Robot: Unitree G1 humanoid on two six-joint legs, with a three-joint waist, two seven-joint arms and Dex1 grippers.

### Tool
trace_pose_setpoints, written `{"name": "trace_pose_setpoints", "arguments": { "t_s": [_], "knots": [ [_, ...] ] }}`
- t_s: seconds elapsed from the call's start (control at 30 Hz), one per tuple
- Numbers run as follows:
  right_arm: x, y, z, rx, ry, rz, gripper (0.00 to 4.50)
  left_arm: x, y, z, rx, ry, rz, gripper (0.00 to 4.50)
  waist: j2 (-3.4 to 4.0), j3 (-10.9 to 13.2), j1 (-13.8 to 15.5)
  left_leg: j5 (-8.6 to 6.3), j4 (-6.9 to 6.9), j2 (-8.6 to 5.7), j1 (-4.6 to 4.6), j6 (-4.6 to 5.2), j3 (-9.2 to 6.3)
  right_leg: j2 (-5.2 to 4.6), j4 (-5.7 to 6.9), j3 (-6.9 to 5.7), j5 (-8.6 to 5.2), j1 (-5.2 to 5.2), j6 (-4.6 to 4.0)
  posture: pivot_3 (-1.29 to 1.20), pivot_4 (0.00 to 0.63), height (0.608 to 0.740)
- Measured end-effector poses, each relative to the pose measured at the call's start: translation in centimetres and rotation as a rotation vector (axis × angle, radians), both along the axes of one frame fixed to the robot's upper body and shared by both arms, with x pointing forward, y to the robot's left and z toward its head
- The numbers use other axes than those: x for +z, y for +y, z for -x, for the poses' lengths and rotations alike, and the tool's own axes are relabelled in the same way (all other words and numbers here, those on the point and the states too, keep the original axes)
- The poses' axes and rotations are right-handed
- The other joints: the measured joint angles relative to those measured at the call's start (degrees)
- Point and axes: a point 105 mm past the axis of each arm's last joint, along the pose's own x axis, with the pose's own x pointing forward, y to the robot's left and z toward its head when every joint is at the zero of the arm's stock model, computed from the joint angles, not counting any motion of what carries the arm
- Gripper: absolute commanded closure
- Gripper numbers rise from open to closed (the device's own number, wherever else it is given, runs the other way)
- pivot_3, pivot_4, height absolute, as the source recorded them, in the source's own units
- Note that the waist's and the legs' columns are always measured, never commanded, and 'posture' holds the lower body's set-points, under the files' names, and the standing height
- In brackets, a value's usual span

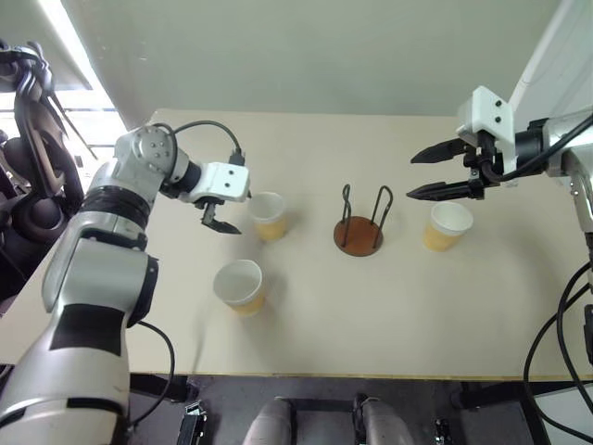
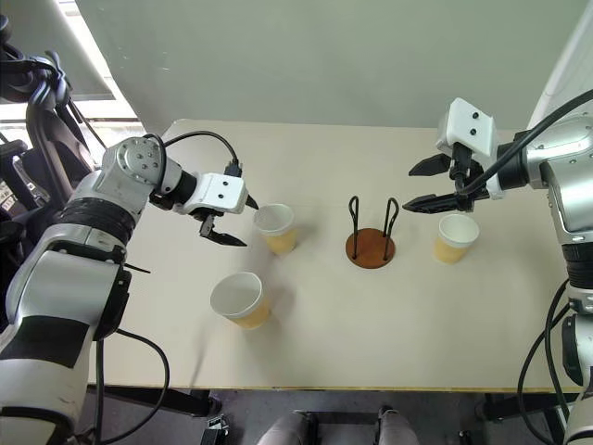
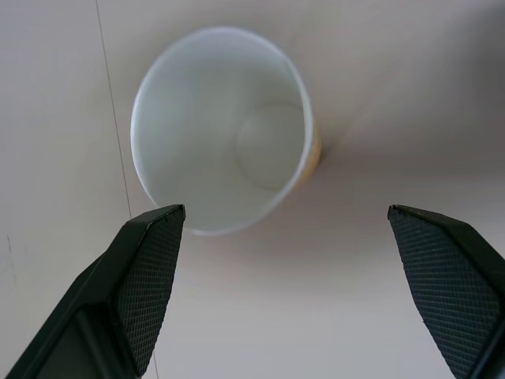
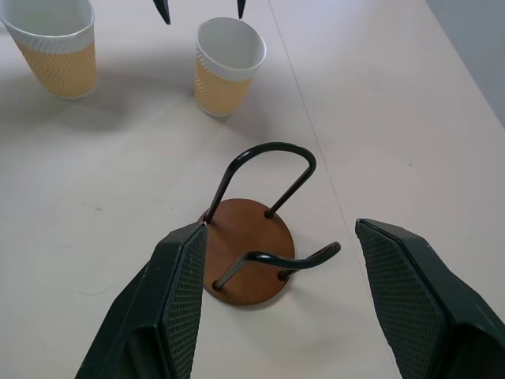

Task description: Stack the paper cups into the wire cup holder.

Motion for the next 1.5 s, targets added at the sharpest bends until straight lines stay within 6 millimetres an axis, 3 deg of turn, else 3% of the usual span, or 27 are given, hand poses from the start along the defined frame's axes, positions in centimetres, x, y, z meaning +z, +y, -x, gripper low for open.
{"name": "trace_pose_setpoints", "arguments": {
  "t_s": [0.83,0.93,1.27,1.5],
  "knots": [
    [-0.1,-0.1,-0.1,-0.003,-0.002,0.006,1.46,-1.4,-1.5,-0.6,-0.053,-0.043,-0.09,0.06,-0.02,-0.01,-0.02,0.01,0.17,0.04,0.02,0.03,-0.02,0.06,0.12,0.07,0.04,0.04,0.02,0.0,0.15,0.74],
    [-0.1,-0.1,-0.1,-0.003,-0.002,0.006,1.42,-1.6,-1.4,-0.8,-0.055,-0.072,-0.121,0.69,-0.02,-0.01,-0.06,0.01,0.18,-0.01,0.04,0.03,0.05,0.16,0.12,0.04,0.04,0.05,0.02,0.0,0.15,0.74],
    [0.0,-0.1,-0.1,-0.006,-0.006,0.005,1.42,-2.4,-1.4,-1.4,-0.058,-0.127,-0.175,4.37,-0.02,-0.01,0.05,0.01,0.28,0.02,0.02,0.03,-0.03,-0.03,0.15,0.03,0.07,0.07,0.0,0.0,0.15,0.74],
    [-0.3,-0.3,0.0,-0.012,0.0,0.013,1.42,-1.7,-1.5,-1.3,-0.068,-0.121,-0.189,4.44,-0.01,-0.01,0.13,0.0,0.39,0.0,-0.04,0.01,-0.07,0.16,0.18,0.06,0.08,0.07,-0.02,0.0,0.15,0.74]
  ]
}}
